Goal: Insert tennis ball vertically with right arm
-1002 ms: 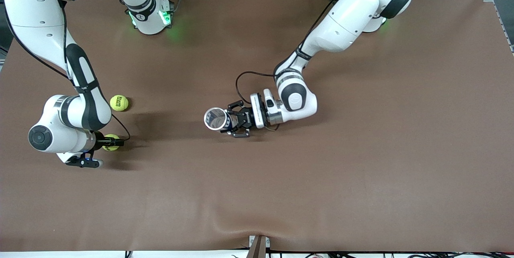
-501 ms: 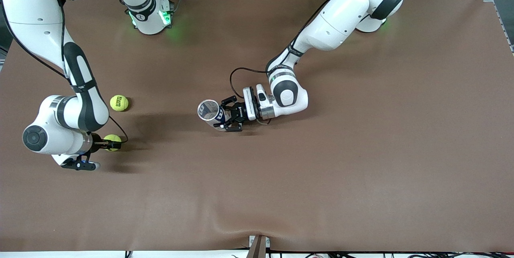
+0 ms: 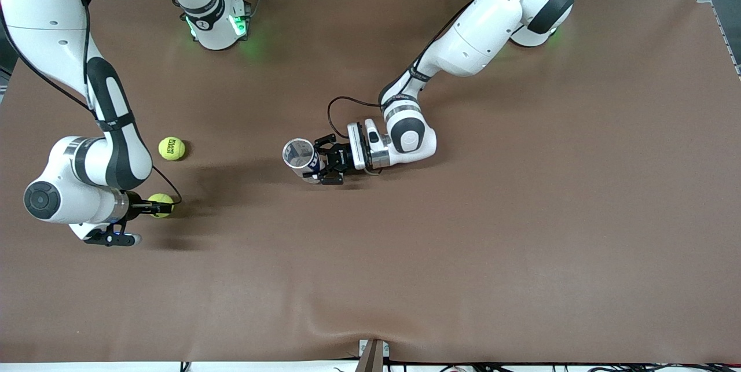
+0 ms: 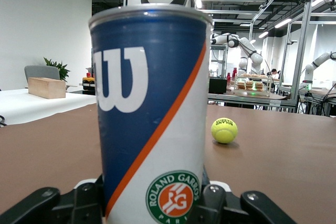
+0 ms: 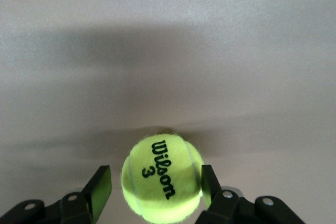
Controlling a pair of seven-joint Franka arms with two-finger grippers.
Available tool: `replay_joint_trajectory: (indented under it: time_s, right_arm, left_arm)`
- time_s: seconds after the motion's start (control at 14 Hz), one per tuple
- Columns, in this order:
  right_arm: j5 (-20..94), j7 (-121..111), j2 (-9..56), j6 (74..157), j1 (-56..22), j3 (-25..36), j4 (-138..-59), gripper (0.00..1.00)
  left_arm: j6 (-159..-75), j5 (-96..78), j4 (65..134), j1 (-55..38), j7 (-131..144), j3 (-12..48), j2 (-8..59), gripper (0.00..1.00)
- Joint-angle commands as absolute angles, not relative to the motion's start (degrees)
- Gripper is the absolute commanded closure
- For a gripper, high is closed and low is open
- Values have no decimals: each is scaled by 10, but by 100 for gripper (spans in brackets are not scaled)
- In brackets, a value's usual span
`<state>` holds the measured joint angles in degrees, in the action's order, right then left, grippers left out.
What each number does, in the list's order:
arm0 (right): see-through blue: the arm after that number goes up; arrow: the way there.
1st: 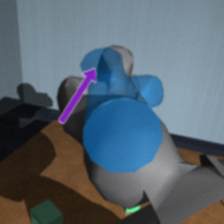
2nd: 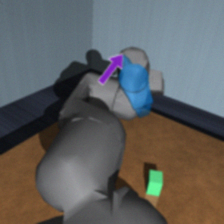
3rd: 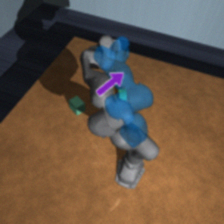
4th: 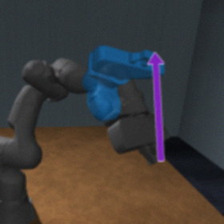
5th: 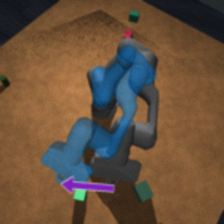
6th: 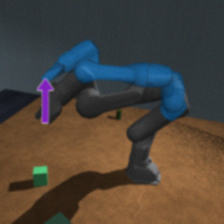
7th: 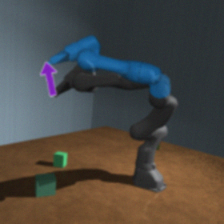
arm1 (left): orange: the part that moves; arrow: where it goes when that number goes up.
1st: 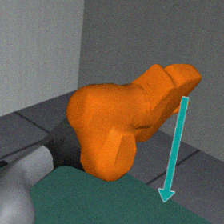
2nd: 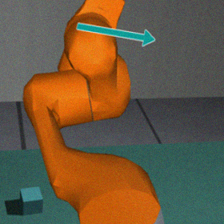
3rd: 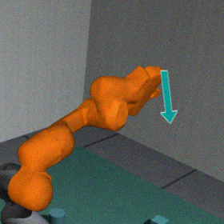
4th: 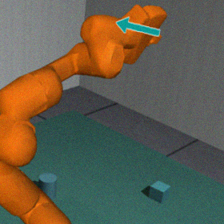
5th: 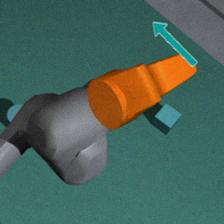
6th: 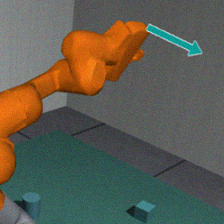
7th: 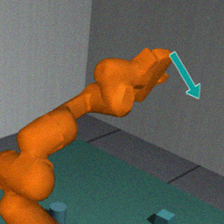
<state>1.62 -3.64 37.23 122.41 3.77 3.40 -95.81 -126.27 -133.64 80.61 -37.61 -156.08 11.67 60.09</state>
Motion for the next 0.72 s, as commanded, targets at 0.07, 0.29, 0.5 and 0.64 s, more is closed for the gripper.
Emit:
replay_joint_trajectory:
  time_s: [0.07, 0.29, 0.5, 0.64]
  right_arm:
    - [33, -48, 376, 1225, 47, 29, -971, 22]
    - [33, -48, 378, 1226, 49, 29, -973, 22]
    - [33, -48, 378, 1226, 48, 29, -975, 37]
    - [33, -47, 374, 1223, 47, 28, -972, 43]
  left_arm:
    - [-1245, -1365, 791, -383, -1607, 113, 617, 40]
    - [-1236, -1364, 792, -384, -1610, 113, 621, 40]
    - [-1233, -1364, 793, -381, -1612, 113, 628, 40]
    - [-1233, -1364, 792, -383, -1612, 113, 628, 40]
